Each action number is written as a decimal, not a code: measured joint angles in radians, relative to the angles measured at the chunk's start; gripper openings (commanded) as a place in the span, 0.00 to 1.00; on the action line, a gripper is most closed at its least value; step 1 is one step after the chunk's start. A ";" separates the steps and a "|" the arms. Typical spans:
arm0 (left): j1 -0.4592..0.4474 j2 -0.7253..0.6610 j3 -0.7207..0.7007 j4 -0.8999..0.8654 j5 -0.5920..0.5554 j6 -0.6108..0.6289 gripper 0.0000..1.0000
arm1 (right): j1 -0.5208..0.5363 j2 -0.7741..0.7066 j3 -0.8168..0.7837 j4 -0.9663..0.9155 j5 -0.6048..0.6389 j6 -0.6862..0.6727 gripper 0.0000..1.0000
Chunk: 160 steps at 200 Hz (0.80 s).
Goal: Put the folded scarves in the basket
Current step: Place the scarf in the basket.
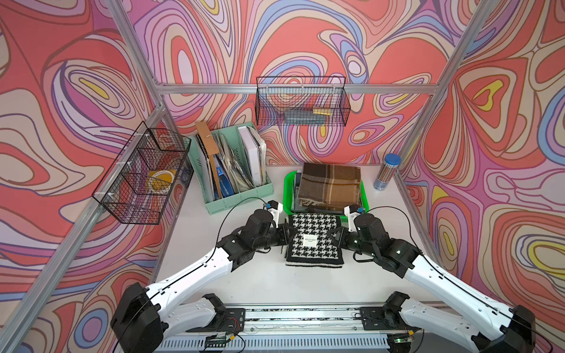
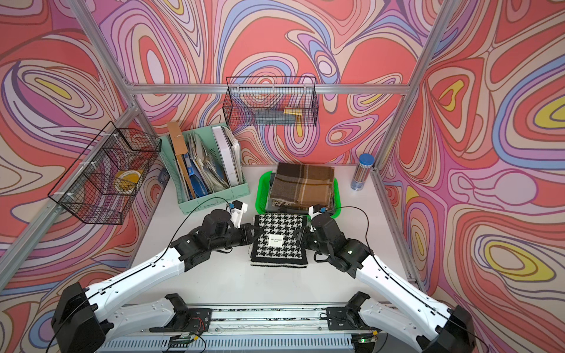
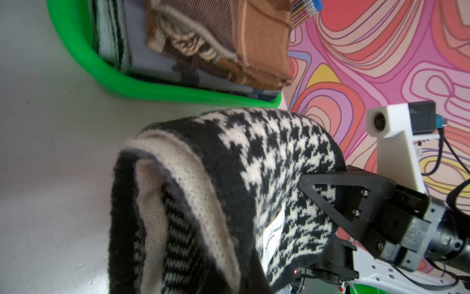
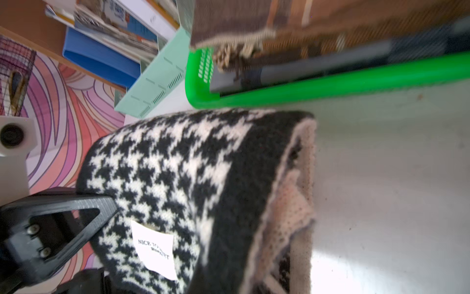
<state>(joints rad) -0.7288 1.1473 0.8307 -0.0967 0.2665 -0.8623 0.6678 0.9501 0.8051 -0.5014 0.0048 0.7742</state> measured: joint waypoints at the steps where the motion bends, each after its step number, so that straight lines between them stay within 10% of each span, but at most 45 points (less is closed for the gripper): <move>1: 0.000 0.002 0.006 -0.002 -0.002 0.000 0.00 | 0.000 0.001 0.004 -0.003 0.005 -0.002 0.00; 72: 0.002 0.248 0.361 -0.130 -0.061 0.081 0.00 | -0.045 0.190 0.288 -0.163 0.163 -0.153 0.00; 160: 0.068 0.512 0.783 -0.186 -0.010 0.140 0.00 | -0.287 0.340 0.545 -0.150 0.046 -0.288 0.00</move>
<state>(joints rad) -0.6613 1.6592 1.6138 -0.2825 0.2565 -0.7219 0.3805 1.2900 1.3502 -0.6510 0.0505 0.4866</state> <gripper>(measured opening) 0.071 0.072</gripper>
